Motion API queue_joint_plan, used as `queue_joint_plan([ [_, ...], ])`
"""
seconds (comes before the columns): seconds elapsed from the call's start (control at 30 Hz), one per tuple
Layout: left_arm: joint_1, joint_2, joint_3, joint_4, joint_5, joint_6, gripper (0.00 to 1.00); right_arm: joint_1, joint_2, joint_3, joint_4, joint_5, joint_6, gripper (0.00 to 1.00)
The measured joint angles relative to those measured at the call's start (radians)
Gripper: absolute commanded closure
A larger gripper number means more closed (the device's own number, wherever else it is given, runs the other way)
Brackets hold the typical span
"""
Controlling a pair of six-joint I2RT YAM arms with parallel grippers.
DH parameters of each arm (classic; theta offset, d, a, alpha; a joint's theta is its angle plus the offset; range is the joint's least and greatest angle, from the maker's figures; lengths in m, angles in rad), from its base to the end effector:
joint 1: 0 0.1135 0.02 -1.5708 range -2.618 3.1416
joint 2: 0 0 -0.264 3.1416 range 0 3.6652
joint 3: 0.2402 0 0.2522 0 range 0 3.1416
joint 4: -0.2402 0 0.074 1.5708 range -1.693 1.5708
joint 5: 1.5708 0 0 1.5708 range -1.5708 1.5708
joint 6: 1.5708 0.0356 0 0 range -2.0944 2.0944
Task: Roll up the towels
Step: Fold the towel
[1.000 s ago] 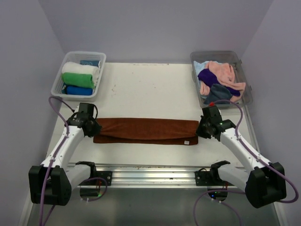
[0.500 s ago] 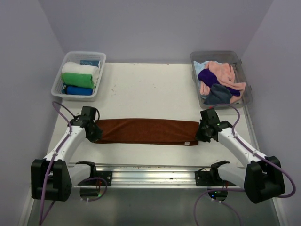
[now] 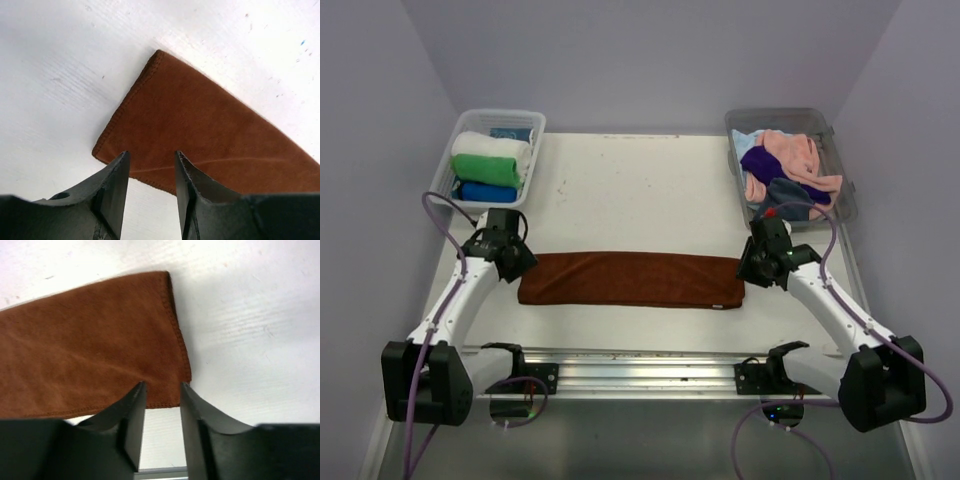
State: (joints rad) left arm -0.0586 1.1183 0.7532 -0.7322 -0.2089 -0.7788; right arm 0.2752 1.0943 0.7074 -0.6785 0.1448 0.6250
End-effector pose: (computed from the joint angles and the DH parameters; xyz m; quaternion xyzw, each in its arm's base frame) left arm 0.2045 -0.0046 0.2227 -0.3636 0.8962 -0.0022 0.2543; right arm 0.1951 0.0498 0.2157 0.1859 0.9478 0.0454 0.2550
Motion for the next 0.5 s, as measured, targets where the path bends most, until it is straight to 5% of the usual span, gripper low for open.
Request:
queue_joint_plan([
  [0.17,0.0,0.047,0.014,0.016,-0.004,0.024,0.54,0.0,0.072,0.04,0.037,-0.048,-0.034,0.79],
  [0.5,0.0,0.194,-0.043,0.089,0.018,0.045,0.51,0.014,0.217,-0.006,0.125,-0.14,-0.048,0.84],
])
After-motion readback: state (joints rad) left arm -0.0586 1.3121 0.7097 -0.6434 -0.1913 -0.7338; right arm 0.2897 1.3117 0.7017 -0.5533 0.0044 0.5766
